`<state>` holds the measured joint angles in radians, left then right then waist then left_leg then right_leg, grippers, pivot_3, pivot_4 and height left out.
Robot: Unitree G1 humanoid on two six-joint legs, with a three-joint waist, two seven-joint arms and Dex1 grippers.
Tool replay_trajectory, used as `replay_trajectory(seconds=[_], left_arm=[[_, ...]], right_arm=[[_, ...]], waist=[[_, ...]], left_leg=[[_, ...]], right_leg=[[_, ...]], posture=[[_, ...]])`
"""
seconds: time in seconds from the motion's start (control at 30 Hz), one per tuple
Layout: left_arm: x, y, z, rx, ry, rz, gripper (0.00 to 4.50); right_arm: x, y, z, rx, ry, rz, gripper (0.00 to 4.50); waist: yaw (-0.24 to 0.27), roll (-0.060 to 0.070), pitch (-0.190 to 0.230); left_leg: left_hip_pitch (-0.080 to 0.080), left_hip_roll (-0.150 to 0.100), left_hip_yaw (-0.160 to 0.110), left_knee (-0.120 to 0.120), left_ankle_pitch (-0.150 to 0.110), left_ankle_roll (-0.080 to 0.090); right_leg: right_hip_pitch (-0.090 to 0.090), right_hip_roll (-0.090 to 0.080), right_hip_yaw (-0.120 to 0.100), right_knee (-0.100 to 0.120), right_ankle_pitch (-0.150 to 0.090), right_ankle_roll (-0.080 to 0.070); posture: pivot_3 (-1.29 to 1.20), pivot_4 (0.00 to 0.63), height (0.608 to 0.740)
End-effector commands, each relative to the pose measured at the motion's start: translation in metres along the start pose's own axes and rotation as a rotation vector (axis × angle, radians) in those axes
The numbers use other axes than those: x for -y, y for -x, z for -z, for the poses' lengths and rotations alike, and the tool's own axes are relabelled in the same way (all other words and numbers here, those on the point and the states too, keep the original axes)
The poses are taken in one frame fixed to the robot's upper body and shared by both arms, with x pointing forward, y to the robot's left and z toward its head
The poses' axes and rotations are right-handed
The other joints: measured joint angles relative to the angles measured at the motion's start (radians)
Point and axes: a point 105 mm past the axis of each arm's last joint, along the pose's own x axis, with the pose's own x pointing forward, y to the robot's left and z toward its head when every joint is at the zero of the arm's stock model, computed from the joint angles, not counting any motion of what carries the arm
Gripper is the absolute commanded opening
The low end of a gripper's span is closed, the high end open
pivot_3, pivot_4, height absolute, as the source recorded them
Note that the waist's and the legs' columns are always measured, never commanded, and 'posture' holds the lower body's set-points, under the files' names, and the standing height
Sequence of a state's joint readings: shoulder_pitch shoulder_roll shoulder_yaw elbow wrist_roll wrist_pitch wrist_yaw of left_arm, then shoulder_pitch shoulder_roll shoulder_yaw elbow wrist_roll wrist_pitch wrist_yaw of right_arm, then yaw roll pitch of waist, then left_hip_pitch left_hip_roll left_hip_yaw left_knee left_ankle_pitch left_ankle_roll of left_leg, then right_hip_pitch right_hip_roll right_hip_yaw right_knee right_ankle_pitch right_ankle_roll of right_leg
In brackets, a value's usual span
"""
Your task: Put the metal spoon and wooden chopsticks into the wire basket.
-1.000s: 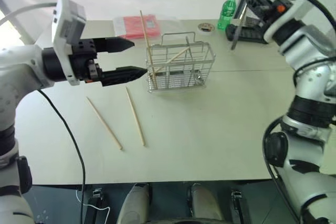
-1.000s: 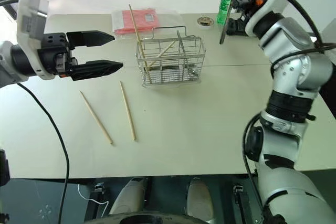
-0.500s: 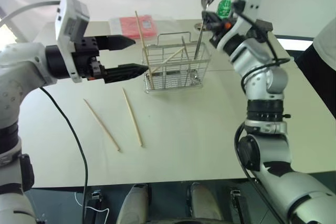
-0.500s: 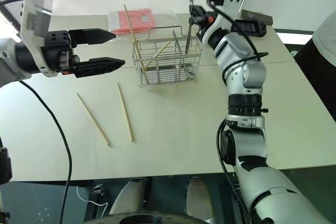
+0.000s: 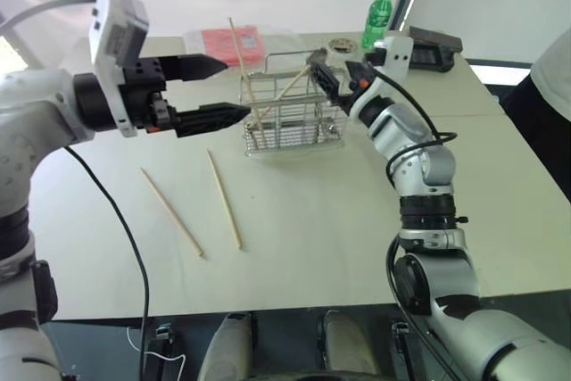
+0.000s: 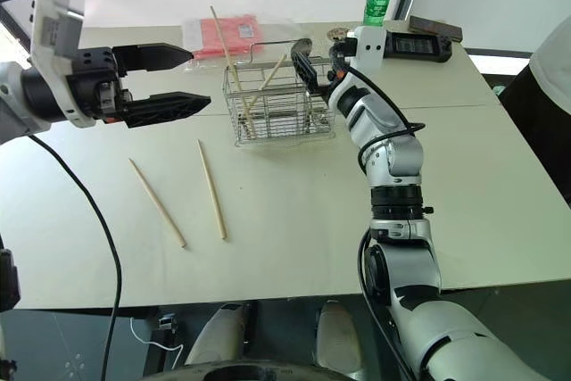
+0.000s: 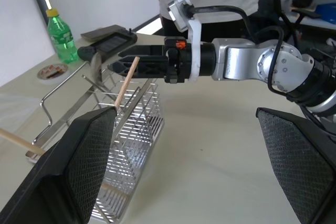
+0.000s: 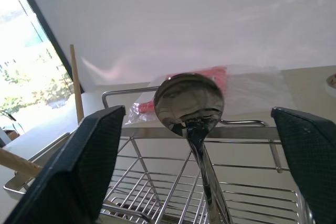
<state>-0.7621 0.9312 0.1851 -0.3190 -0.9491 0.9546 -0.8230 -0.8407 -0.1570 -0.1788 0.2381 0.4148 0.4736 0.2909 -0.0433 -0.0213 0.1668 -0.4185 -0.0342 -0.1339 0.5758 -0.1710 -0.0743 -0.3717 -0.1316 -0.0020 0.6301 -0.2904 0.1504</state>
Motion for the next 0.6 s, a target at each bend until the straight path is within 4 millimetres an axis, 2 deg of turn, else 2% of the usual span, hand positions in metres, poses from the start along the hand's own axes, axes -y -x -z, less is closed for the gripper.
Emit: replay_trajectory(seconds=[0.03, 0.23, 0.37, 0.47, 0.5, 0.6], left_arm=[[-0.004, 0.006, -0.020, 0.050, -0.065, -0.034, 4.50], [-0.008, 0.008, -0.015, 0.035, -0.058, -0.054, 4.50], [-0.010, 0.018, -0.008, 0.012, -0.020, -0.088, 4.50], [-0.012, 0.032, -0.003, -0.005, 0.032, -0.148, 4.50], [-0.012, 0.035, -0.003, -0.007, 0.042, -0.158, 4.50], [-0.034, 0.048, 0.018, -0.096, 0.157, -0.379, 4.50]], right_arm=[[0.006, 0.000, -0.029, 0.078, 0.016, 0.007, 4.45], [0.014, 0.008, -0.055, 0.090, 0.092, -0.005, 4.45], [0.005, 0.026, -0.087, 0.080, 0.202, -0.128, 4.45], [-0.004, 0.049, -0.107, 0.031, 0.299, -0.260, 4.45], [-0.006, 0.053, -0.109, 0.018, 0.316, -0.284, 4.45], [-0.021, 0.094, -0.105, -0.134, 0.427, -0.498, 4.45]], waist=[[0.000, 0.000, 0.000], [-0.001, 0.000, 0.000], [-0.001, 0.001, 0.001], [0.000, 0.001, 0.001], [0.000, 0.000, 0.001], [0.004, 0.000, 0.001]], left_leg=[[0.000, 0.000, 0.000, 0.000, 0.000, 0.000], [0.000, 0.000, 0.000, 0.000, 0.000, 0.000], [0.000, 0.000, 0.000, 0.000, 0.000, 0.000], [0.000, 0.000, 0.000, -0.001, 0.000, 0.000], [0.000, 0.000, 0.000, -0.001, 0.000, 0.000], [0.000, 0.000, 0.000, -0.001, 0.000, 0.000]], right_leg=[[0.000, 0.000, 0.000, 0.000, 0.000, 0.000], [0.000, 0.000, 0.000, 0.000, 0.000, 0.000], [0.000, 0.000, 0.000, 0.000, 0.000, 0.000], [-0.001, 0.000, 0.000, -0.001, 0.000, 0.000], [0.000, 0.000, 0.000, -0.001, -0.001, 0.001], [0.000, -0.001, 0.000, -0.002, -0.001, 0.001]], posture=[[0.00, 0.150, 0.720], [0.00, 0.150, 0.720], [0.00, 0.150, 0.720], [0.00, 0.150, 0.720], [0.00, 0.150, 0.720], [0.00, 0.150, 0.720]])
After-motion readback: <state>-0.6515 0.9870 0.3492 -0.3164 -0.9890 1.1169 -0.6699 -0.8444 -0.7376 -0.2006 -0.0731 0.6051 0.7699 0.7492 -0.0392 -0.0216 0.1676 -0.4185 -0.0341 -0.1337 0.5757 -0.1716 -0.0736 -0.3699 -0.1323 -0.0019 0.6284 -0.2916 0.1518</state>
